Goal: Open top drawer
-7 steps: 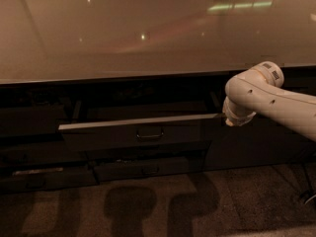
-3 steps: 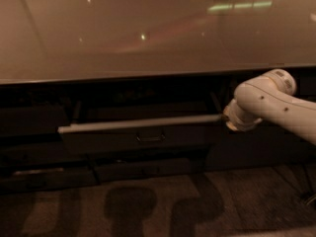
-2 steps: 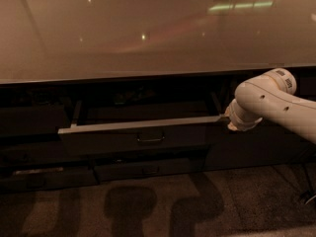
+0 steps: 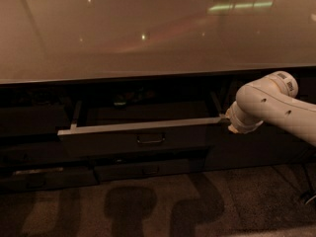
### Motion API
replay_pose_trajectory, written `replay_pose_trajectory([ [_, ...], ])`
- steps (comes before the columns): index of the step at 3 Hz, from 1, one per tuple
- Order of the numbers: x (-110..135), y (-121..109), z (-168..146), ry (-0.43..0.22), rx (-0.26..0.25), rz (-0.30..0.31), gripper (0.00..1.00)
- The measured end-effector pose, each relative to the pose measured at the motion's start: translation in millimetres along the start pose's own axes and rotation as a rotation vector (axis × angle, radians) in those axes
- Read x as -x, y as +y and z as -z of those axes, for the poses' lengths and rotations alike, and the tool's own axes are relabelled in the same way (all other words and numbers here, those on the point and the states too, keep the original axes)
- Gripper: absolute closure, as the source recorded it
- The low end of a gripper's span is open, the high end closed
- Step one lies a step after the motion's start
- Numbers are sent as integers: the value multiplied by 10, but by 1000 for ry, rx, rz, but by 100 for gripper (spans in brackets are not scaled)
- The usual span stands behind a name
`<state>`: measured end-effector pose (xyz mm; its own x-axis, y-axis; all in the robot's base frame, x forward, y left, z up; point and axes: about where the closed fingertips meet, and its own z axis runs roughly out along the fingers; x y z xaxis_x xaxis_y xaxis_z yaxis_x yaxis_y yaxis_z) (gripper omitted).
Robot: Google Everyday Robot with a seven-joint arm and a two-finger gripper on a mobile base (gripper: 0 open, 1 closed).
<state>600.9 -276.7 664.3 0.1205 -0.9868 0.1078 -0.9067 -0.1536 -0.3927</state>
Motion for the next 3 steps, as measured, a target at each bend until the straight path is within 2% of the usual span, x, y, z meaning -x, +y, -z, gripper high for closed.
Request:
replay_pose_trajectory([
  [2, 13, 82, 30, -2, 1, 6, 100],
  [3, -7, -100, 29, -14, 7, -13, 100],
])
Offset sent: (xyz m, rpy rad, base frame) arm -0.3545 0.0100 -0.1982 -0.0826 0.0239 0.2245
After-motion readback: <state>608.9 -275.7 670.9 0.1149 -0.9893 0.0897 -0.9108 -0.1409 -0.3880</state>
